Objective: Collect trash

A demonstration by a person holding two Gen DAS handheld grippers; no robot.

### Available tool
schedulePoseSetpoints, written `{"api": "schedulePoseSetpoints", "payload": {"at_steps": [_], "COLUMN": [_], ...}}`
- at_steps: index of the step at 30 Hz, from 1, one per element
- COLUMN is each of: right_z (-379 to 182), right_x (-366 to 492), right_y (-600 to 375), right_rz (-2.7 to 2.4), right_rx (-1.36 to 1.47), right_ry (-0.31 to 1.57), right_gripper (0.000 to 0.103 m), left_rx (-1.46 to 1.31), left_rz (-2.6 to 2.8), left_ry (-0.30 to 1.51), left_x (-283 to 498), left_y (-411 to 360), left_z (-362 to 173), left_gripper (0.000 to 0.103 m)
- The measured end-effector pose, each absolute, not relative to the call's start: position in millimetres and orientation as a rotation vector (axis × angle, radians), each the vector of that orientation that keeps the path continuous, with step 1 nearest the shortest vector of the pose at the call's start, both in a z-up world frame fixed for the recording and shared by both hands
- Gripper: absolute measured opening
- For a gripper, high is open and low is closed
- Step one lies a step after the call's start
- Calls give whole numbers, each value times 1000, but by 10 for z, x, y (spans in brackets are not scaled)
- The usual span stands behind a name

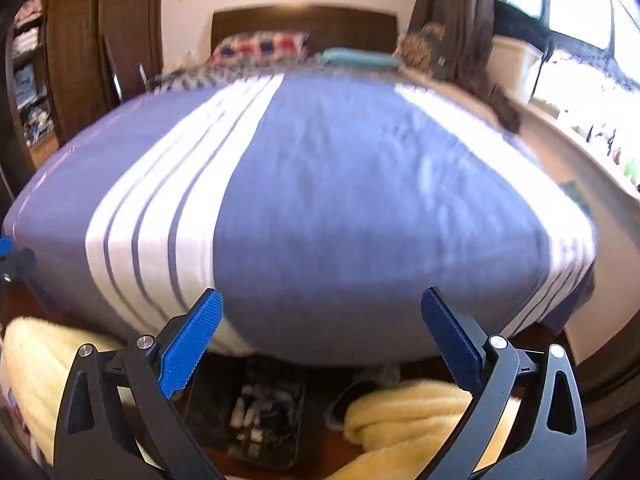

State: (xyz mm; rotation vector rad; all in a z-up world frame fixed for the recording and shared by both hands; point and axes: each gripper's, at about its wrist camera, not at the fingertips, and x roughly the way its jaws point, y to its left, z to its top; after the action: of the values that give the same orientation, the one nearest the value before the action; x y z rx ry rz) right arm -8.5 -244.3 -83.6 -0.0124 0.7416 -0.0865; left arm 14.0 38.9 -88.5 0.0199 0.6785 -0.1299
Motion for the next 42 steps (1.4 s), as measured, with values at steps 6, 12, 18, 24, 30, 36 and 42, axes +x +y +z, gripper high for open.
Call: {"api": "schedulePoseSetpoints", "payload": {"at_steps": [6, 12, 18, 24, 30, 36, 42], "right_z": [-295, 301, 473, 469, 494, 521, 507], "right_x": [-270, -777, -1065, -1160, -1232, -1279, -1284], "right_y": [-2562, -2741, -2812, -2816, -2791, -2796, -2783], "right_rz": [-132, -187, -217, -215, -206, -210, -212], "right_rx": [-36, -9, -7, 3, 4, 9, 10], "right_ry": [580, 354, 280, 283, 275, 252, 251], "right_gripper": [100, 100, 100, 100, 100, 100, 100], "left_rx": [23, 31, 34, 36, 32, 33, 31], "left_rz": [-70, -9, 15, 42, 31, 21, 19], "left_ry": [496, 353, 287, 269, 257, 255, 252], "left_x": [-99, -422, -660, -807, -883, -891, -897], "left_y": [476, 506, 460, 506, 522, 508, 522], "left_z": [-291, 140, 363, 377, 389, 372, 380], "left_gripper": [95, 95, 95, 95, 95, 95, 95]}}
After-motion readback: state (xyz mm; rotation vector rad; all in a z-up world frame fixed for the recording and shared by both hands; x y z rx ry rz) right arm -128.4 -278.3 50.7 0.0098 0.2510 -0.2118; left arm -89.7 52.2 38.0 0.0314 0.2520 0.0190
